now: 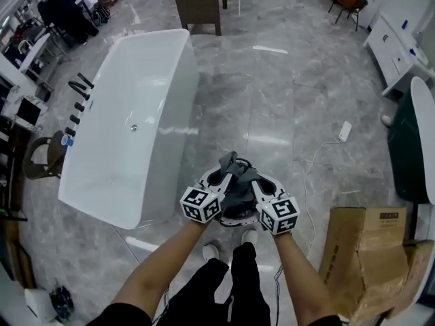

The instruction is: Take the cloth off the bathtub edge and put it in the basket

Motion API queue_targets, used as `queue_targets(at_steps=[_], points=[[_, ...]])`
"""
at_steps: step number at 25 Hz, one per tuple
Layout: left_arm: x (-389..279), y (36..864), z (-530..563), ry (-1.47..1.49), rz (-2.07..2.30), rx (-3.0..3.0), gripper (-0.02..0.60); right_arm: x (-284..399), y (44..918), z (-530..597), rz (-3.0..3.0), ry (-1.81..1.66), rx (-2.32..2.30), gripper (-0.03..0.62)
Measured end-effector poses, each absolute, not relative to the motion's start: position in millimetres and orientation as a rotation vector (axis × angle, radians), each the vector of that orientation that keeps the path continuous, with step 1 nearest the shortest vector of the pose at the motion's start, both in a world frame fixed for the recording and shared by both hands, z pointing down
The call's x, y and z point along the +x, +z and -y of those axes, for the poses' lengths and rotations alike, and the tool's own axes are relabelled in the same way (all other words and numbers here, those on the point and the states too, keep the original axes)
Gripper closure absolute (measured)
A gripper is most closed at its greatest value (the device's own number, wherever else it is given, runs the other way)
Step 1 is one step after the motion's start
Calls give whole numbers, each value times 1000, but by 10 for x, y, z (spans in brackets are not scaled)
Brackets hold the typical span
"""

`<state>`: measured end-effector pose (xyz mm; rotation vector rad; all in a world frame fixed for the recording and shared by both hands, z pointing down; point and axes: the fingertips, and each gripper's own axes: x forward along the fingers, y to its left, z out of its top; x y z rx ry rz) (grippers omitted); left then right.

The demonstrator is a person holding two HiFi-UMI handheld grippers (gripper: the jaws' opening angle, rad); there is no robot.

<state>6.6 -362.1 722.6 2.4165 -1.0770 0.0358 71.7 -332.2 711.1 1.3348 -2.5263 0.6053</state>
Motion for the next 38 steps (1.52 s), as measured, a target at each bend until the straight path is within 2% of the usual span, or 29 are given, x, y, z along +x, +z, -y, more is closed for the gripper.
queue_targets(at_steps=[9, 13, 16, 17, 19, 20, 22, 25, 30, 38], points=[[38, 9434, 3419, 216, 1121, 2221, 526, 907, 9522, 3186, 2347, 744, 1388, 560], [-63, 10448, 3249, 460, 1142, 2090, 483, 844, 10462, 3051, 2272, 823, 1316, 560], [-92, 10876, 3256, 447, 1166, 2042, 459, 852, 10916, 3039, 2222, 819, 1303, 559], [-97, 10949, 3286, 434, 1174, 2044, 430, 865, 11018, 3052, 2204, 812, 1303, 559], [-126, 11058, 3320, 437, 1184, 2048, 335, 895, 11144, 3076, 2172, 814, 1315, 556], [-151, 11092, 3320, 443, 1188, 2046, 311, 905, 11170, 3082, 2163, 821, 1323, 544], [-201, 11110, 3315, 450, 1195, 2036, 299, 908, 11154, 3101, 2159, 830, 1324, 447], [-249, 11066, 3323, 499, 1211, 2013, 258, 972, 11023, 3156, 2147, 831, 1345, 385], [-300, 10972, 3194, 600, 1185, 1949, 202, 1011, 10776, 3149, 2142, 873, 1341, 355], [-338, 10532, 2917, 699, 1105, 1882, 169, 842, 10151, 2987, 2159, 919, 1272, 349]])
